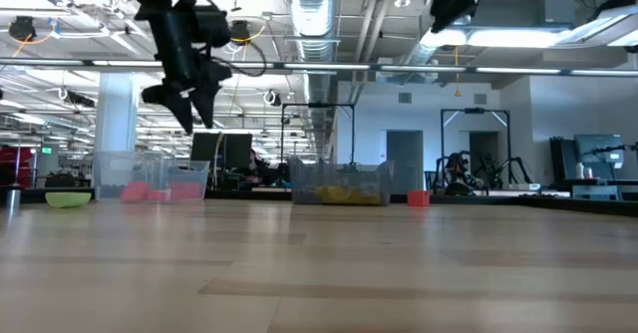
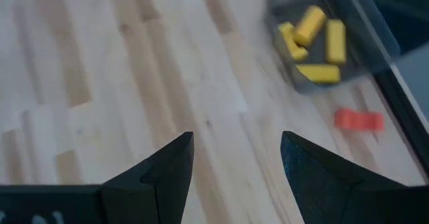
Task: Sort & place blocks by color
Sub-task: Put the pink block into the transparent bin
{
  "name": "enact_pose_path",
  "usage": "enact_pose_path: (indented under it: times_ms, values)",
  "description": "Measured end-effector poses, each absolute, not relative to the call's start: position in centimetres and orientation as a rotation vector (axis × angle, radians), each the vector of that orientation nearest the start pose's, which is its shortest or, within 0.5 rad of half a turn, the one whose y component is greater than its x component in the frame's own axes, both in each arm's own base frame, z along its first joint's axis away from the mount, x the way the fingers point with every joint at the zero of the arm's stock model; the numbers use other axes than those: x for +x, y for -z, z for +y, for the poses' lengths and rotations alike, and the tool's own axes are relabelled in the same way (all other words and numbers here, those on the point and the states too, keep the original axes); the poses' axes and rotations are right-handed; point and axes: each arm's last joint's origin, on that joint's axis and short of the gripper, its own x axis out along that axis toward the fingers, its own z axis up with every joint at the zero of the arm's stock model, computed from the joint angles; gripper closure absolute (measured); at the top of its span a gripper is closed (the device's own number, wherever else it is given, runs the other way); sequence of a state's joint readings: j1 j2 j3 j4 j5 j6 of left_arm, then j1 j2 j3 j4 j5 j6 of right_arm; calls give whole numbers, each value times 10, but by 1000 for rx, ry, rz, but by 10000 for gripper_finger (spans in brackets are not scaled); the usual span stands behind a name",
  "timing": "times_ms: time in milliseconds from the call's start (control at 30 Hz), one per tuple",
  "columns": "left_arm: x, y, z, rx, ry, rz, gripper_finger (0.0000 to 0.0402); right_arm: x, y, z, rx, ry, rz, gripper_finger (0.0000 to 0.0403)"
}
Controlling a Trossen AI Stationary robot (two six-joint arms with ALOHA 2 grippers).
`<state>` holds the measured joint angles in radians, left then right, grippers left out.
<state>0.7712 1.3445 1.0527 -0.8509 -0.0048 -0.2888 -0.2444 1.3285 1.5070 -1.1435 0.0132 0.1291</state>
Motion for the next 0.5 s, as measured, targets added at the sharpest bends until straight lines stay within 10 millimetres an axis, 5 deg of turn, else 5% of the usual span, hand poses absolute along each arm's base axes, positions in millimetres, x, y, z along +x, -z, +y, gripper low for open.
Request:
enact_pose_path:
  times_ms: [500]
  values:
    - [200,-301,100,-642,-723,780,168,234,-320,-172,662,767,953,158]
